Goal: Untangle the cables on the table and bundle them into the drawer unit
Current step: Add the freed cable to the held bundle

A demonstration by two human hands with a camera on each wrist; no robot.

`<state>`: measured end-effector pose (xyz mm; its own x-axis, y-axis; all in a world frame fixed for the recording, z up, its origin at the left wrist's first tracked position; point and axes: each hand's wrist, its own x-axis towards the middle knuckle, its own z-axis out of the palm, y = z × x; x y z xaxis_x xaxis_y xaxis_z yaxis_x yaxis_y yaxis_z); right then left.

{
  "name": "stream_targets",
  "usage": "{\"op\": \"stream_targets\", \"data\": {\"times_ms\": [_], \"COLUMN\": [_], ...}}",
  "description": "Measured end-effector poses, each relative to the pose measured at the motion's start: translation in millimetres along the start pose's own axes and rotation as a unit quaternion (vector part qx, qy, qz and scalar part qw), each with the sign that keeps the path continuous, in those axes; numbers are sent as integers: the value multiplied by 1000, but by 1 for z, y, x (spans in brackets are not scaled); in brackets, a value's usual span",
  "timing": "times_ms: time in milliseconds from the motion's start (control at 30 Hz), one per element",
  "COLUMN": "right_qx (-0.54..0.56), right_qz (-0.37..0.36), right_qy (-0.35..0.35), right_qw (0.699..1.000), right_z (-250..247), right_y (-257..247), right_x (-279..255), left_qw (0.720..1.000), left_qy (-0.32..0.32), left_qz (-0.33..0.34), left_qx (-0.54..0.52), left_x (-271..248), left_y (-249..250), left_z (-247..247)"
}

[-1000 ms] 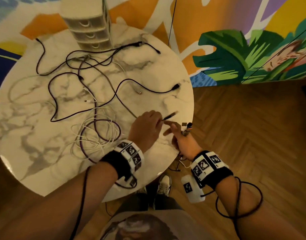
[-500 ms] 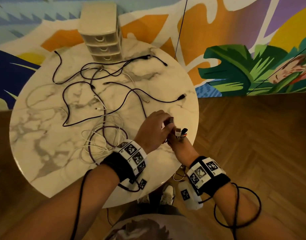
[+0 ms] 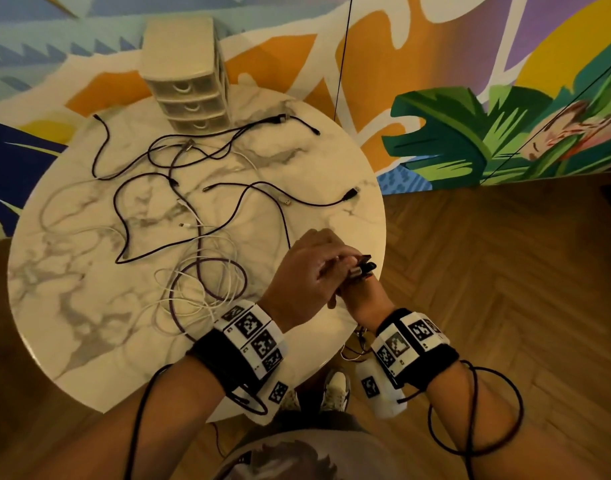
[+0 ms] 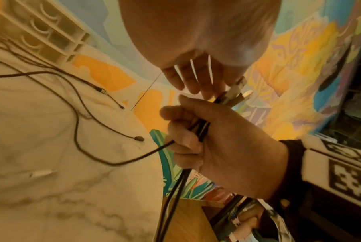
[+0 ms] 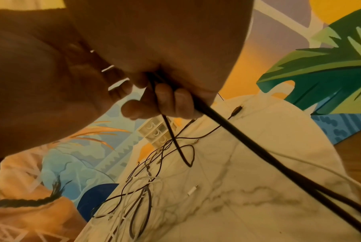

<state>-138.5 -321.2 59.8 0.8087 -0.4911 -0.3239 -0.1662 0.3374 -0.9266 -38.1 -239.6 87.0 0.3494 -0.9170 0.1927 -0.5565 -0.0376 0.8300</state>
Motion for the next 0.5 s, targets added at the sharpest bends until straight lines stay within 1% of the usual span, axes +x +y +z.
{"op": "stream_targets", "data": {"times_ms": [33, 67, 100, 133, 167, 200, 233, 300, 333, 367, 400, 467, 500], "right_qx": [-10, -54, -113, -138, -139, -93, -57, 19, 53, 79, 105, 129, 127], "right_qz": [-5, -18, -24, -46, -85, -95, -88, -75, -59, -50, -46, -68, -85], "right_qy": [15, 41, 77, 106, 102, 85, 76, 63, 70, 86, 109, 160, 184], "right_qw": [1000, 998, 990, 984, 981, 987, 992, 995, 994, 992, 987, 976, 971], "right_z": [-1, -3, -5, -8, -11, -12, -10, -10, -10, -11, -17, -30, -37], "right_y": [0, 0, -2, -6, -10, -13, -18, -26, -32, -36, -40, -51, -55], "right_x": [0, 1, 1, 0, 0, 1, 2, 5, 5, 4, 3, 1, 0], "left_qw": [999, 995, 989, 980, 972, 966, 962, 948, 939, 937, 943, 957, 958], "left_qy": [27, 39, 25, -20, -83, -142, -187, -255, -267, -252, -214, -118, -84], "left_qz": [-24, -67, -122, -174, -206, -212, -199, -169, -168, -173, -180, -196, -209], "left_qx": [-24, -57, -84, -91, -72, -39, -2, 92, 137, 167, 179, 181, 175], "left_x": [0, 2, 2, 0, -2, -6, -11, -17, -19, -19, -18, -14, -10], "left_y": [-4, -10, -17, -27, -36, -46, -55, -70, -80, -90, -99, -116, -119], "left_z": [-1, -1, -1, 3, 9, 17, 26, 35, 32, 24, 13, -16, -28]}}
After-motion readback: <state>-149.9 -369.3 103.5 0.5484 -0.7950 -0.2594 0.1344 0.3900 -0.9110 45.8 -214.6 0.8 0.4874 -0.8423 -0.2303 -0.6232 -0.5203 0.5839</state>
